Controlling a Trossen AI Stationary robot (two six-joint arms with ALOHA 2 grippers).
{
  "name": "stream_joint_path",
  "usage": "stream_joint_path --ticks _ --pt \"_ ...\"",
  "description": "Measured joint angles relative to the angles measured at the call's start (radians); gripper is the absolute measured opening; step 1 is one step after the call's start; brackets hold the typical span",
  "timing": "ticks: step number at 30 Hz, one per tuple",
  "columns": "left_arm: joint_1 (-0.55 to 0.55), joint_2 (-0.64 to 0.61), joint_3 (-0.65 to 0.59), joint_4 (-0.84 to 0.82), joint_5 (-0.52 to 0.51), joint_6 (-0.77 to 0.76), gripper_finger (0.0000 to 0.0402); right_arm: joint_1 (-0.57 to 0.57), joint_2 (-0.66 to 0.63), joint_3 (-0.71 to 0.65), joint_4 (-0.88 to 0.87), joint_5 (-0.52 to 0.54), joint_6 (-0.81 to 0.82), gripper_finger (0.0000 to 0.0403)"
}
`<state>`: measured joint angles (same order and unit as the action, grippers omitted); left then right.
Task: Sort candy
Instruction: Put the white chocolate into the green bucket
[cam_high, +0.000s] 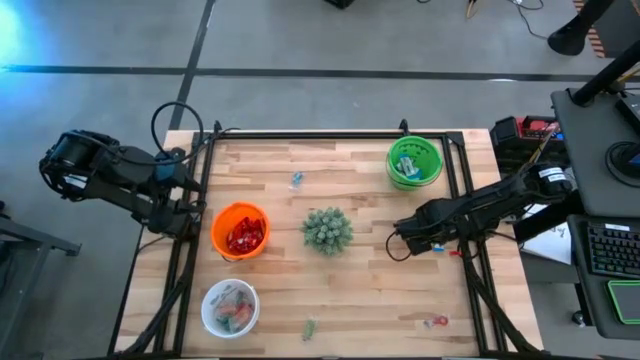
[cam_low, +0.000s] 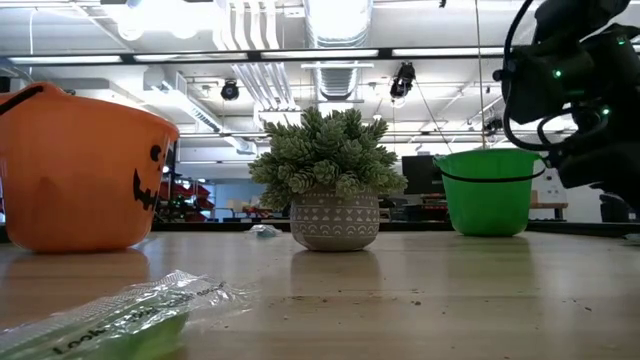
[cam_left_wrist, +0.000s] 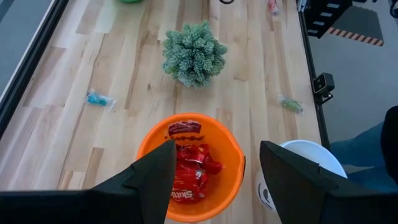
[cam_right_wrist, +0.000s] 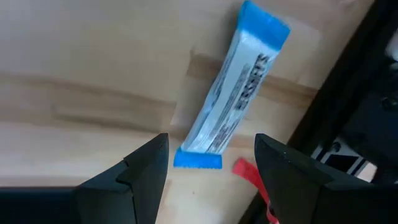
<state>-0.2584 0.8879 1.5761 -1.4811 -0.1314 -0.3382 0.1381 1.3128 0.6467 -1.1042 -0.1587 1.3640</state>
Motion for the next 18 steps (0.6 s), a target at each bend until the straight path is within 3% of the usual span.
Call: stream_joint_path --ticks 18 --pt "0.0 0.007 0.0 0.006 0.0 -0.02 0.0214 -0.001 -0.008 -0.089 0.116 0.0 0.004 0.0228"
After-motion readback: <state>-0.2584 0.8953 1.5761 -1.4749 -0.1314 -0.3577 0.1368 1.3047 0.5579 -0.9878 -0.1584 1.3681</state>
